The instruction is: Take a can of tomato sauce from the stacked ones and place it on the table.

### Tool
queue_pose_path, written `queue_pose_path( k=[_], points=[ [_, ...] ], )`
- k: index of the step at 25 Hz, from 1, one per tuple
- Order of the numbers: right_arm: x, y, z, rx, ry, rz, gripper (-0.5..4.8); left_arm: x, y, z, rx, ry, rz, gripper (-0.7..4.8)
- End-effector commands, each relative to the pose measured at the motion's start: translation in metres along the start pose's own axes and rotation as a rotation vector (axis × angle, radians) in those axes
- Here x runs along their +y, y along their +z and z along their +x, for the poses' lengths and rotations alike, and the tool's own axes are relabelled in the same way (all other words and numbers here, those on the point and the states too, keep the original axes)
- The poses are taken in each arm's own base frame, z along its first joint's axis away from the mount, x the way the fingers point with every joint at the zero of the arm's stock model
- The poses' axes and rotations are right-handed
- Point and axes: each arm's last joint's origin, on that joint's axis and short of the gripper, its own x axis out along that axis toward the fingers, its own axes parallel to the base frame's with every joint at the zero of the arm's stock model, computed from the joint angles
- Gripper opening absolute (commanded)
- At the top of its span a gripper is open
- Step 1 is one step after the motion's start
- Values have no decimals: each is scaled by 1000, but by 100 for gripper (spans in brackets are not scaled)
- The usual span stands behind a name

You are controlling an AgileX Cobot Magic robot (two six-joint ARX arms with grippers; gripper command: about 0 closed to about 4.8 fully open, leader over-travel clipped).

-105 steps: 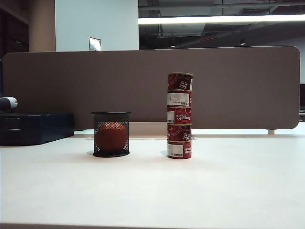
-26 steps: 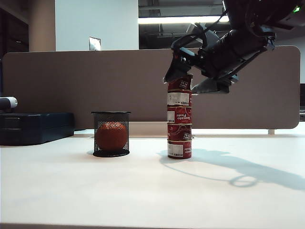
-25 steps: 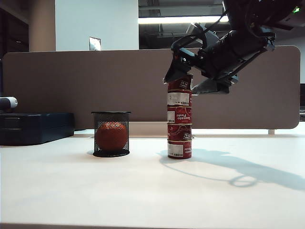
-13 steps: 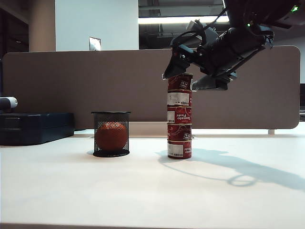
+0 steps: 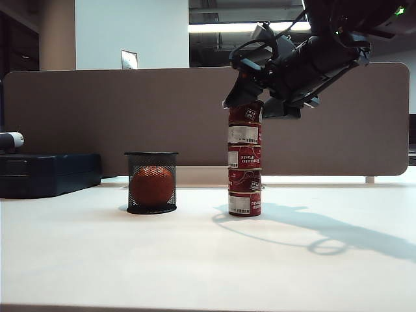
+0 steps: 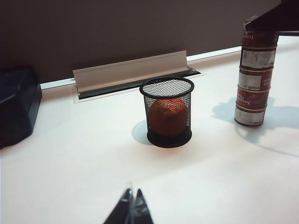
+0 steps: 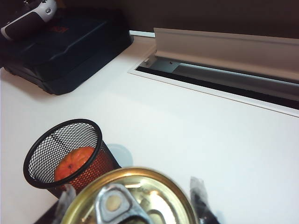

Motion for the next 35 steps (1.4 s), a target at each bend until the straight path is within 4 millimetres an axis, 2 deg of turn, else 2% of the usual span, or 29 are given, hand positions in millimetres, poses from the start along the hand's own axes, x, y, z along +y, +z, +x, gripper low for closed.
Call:
queue_pose_path(
  k=[1,8,21,33,35],
  points=[
    [2,4,-1,-20,8,-5,241,0,1,0,-7,-2,3,-5],
    [4,10,-4,-42,8,-12,241,0,1,0,-7,-2,3,-5],
    [5,37,-30,-128,-10,-55,241,0,1,0,-7,-2,3,-5],
    [-24,57,-83,-75,-164,-22,241,0,1,0,-7,-2,3,-5],
    [-30,62,-99,-76,-202,-14,241,0,1,0,-7,-2,3,-5]
  ],
)
